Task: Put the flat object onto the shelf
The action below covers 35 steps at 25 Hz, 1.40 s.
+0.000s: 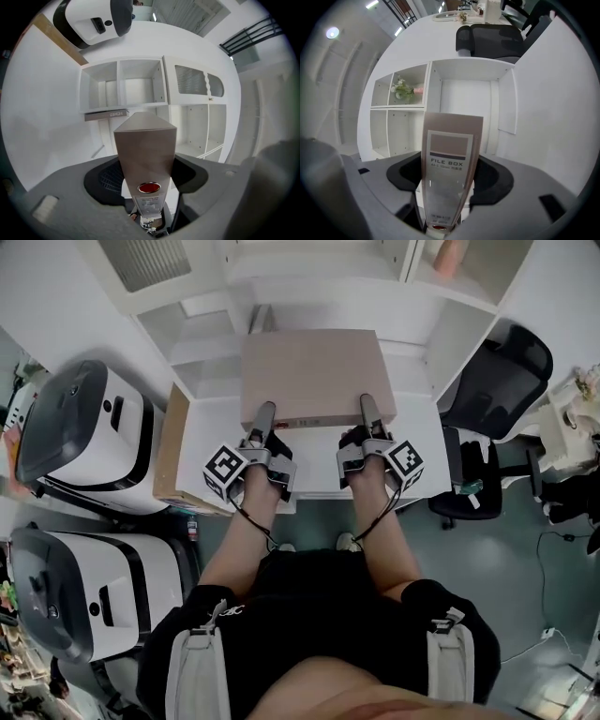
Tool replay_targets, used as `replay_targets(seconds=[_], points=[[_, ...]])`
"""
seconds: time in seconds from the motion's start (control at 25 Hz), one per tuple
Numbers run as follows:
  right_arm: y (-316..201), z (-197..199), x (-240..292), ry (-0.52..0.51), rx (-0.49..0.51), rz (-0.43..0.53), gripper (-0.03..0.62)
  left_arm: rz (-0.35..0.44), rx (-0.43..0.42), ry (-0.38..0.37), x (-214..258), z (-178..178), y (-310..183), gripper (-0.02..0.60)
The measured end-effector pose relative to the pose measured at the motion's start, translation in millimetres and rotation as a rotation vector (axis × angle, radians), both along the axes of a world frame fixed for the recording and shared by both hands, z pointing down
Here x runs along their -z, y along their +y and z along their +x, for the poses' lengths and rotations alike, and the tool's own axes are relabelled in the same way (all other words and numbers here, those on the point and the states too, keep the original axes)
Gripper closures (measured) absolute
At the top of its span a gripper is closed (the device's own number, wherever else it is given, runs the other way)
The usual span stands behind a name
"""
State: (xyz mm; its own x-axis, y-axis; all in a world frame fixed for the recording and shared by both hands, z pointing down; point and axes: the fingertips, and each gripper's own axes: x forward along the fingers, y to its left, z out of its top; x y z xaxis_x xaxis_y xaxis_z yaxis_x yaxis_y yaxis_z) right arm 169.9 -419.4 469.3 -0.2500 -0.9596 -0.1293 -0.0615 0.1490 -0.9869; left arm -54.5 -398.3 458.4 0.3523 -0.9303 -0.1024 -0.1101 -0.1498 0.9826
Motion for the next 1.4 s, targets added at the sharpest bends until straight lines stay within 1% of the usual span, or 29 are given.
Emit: replay_targets(seconds=[0.16,0.4,0.64,0.88,1.04,1.4], points=[[-8,-1,1,-0.008,0.039,-0.005,0.306,0.002,0.034,-0.010,2,1,-2,0.296],[-14,3,7,-0.008,0.070,0.003,0.304,0.019,0.058,-0.016,10,5,-5,0.296],[-18,7,17,-0.006,0.069,0.012,0.304,0.036,0.054,-0.019,21,9,-11,0.296],[-17,4,30,-0.006,0.074,0.061,0.304,0.089,0.049,-0.031,35,5,-15,0.296],[-15,4,40,0.013,0.053,0.091,0.304,0.120,0.039,-0.019,42,5,-18,0.295],[-10,8,71,0.069,0.030,0.145,0.304,0.173,0.000,0.042,67,9,-21,0.295]])
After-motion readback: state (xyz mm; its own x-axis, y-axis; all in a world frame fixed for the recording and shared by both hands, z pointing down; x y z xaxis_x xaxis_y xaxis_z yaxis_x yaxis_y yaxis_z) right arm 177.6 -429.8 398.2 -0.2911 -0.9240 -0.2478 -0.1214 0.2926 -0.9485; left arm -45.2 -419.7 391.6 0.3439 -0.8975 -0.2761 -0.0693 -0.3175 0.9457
